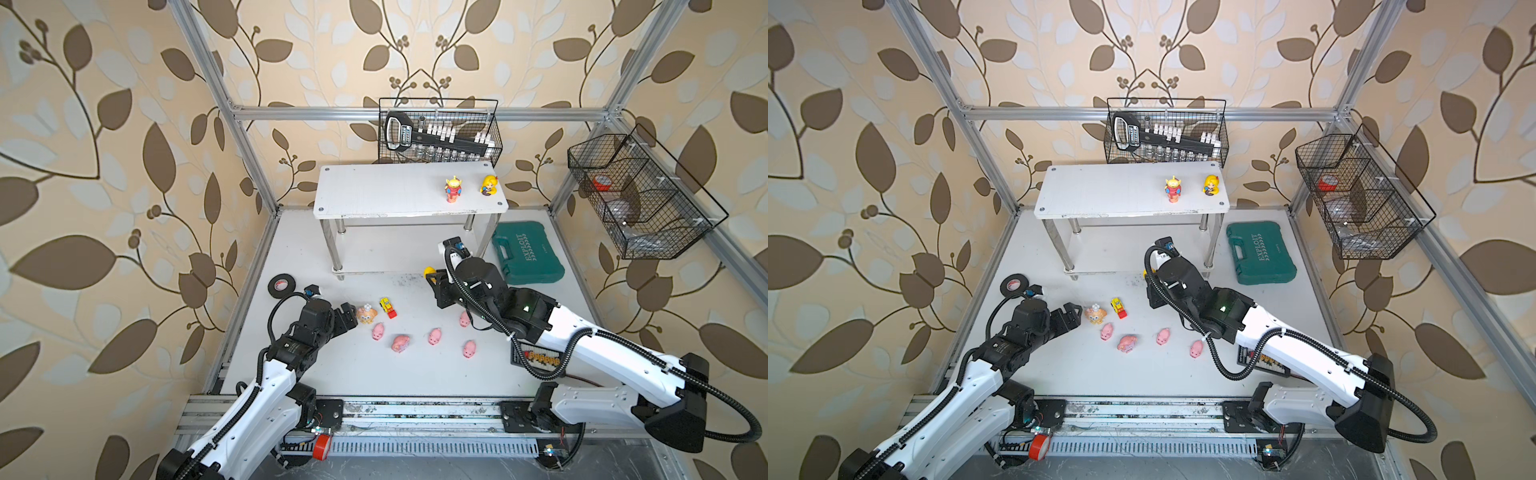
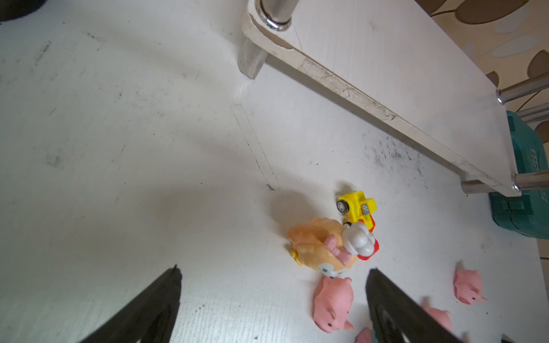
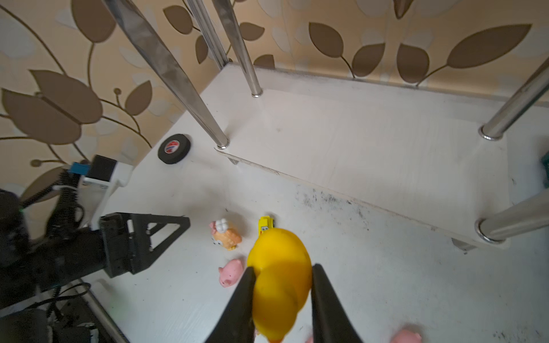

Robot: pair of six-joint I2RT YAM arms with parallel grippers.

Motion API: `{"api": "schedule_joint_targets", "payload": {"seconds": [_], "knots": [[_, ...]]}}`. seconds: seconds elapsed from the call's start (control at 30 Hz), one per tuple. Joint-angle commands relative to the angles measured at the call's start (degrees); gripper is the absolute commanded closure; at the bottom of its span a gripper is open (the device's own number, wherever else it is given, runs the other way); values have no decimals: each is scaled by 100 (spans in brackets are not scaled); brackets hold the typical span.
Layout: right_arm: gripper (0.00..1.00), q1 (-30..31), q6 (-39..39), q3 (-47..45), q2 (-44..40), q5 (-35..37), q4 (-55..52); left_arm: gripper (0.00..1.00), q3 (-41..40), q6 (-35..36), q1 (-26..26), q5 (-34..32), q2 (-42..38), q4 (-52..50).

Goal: Organize plastic toys on shelves
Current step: Pick up the plastic toy at the center of the board, then place the plastic toy on the shelf.

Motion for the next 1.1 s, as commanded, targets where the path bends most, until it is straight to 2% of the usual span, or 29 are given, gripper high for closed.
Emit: {"api": "schedule_joint_targets", "payload": {"seconds": [0.0, 0.2, 0.3, 0.5, 0.83, 1.07], "knots": [[72, 77, -231, 794, 208, 77, -434, 4, 390, 65, -24, -173, 153, 70], [74, 40, -422, 2878, 1394, 664, -863, 3, 332, 210, -24, -173, 282, 136], [74, -107, -374, 3862, 2147, 713, -1023, 3, 167, 221, -24, -191, 166, 187], [73, -445, -185, 5122, 3215, 653, -944, 3, 29, 258, -24, -183, -71, 308], [73, -603, 48, 6305, 4320, 937, -1287, 3, 76, 293, -24, -89, 56, 330], [73, -626, 119, 6382, 4476, 1030, -1428, 3, 45, 292, -24, -88, -10, 337]]}}
